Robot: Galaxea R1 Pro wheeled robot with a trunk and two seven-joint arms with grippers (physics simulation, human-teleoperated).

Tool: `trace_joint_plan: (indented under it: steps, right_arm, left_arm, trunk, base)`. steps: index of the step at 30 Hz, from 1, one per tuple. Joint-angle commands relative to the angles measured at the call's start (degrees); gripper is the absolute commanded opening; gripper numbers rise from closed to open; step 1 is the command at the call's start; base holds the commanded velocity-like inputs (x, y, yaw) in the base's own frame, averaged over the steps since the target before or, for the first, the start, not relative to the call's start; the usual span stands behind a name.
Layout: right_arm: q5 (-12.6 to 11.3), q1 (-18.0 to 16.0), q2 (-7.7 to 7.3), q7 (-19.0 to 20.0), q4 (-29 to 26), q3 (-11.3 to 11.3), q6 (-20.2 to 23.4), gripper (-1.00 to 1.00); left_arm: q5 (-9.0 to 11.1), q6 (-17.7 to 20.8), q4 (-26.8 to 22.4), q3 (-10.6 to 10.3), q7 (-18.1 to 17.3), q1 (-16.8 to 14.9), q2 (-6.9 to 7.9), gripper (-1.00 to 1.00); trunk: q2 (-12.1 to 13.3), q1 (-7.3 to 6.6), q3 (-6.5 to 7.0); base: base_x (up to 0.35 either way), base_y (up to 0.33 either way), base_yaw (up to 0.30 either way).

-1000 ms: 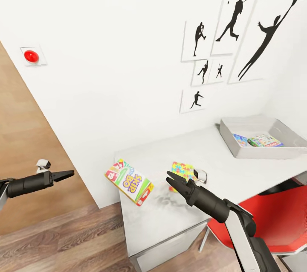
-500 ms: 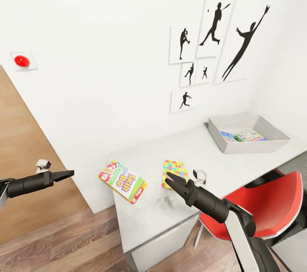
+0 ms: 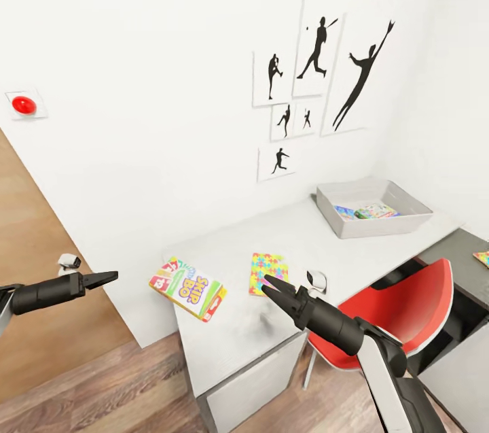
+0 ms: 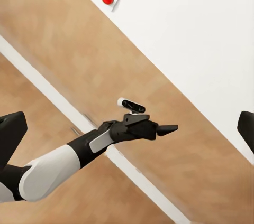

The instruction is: Put all the toys in the child's room - the three board games (two on the bed and one on the table), the two jigsaw puzzles on the table, and the tennis ball on the table - inside the toy box on the table in the child's room.

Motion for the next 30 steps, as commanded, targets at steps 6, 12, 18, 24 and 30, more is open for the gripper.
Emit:
trace_joint_plan:
  steps: [6,12,18,24,30]
  right_arm:
    - [-0.34,-0.04,0.02,-0.06,0.0,0.03,0.39,1.0]
    - [-0.34,-0.05,0.02,-0.06,0.02,0.09,0.39,1.0]
    - [-0.32,-0.06,0.02,-0.06,0.02,0.11,0.39,1.0]
    - [0.39,-0.07,0.06,-0.06,0.02,0.12,0.39,1.0]
    - [1.54,-0.08,0.1,-0.13,0.02,0.15,0.39,1.0]
  left_arm:
    - [-0.01,0.6,0.01,0.02,-0.22,-0.03,0.09,1.0]
    - [-0.01,0.6,0.02,0.01,-0.22,-0.03,0.16,1.0]
    - [0.0,0.6,0.0,0.01,-0.22,-0.03,0.46,1.0]
    - [0.06,0.6,0.01,0.0,-0.22,-0.03,0.67,1.0]
    - [0.07,0.6,0.0,0.0,-0.22,-0.03,0.71,1.0]
  trunk:
    - [-0.11,0.03,0.43]
    - [-0.11,0.03,0.97]
    - [-0.11,0.03,1.52]
    - [-0.11,0.03,2.06]
    - [-0.11,0.03,2.51]
  base:
    - [-0.062,0.06,-0.149]
    - [-0.082,0.088,-0.149]
    - [-0.051,0.091,-0.149]
    - [-0.069,0.182,-0.149]
    - [-0.015,0.044,-0.124]
